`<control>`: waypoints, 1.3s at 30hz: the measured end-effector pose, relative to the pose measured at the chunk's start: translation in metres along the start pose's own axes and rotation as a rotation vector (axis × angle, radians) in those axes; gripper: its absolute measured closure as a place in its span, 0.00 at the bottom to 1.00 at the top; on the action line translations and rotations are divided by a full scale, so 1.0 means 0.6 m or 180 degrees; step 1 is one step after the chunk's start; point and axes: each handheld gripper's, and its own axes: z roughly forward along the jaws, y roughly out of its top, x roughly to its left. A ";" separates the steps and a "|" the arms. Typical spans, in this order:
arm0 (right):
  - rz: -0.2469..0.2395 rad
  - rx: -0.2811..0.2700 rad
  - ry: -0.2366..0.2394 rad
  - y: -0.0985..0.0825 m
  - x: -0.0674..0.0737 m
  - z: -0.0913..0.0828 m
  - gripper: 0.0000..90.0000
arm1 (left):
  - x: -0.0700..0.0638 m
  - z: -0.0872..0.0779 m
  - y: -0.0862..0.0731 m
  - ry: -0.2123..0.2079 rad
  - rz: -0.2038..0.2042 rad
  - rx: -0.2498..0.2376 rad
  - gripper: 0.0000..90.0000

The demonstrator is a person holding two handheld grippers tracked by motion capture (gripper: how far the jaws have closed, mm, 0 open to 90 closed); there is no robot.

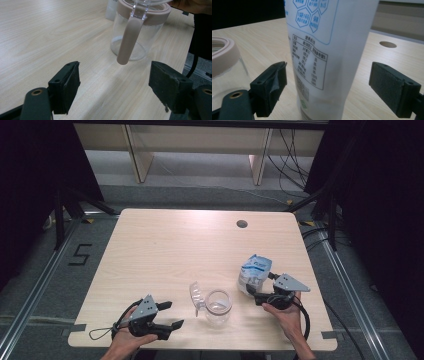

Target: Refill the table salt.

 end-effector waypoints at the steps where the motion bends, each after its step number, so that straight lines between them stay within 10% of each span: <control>1: -0.0020 0.0014 -0.0023 -0.001 -0.001 0.002 0.17 | 0.002 0.000 0.001 -0.0015 0.0069 0.0001 0.27; 39: -0.0060 0.0011 -0.0049 -0.010 0.008 0.046 0.22 | 0.000 0.000 0.000 0.0016 0.0038 0.0006 0.27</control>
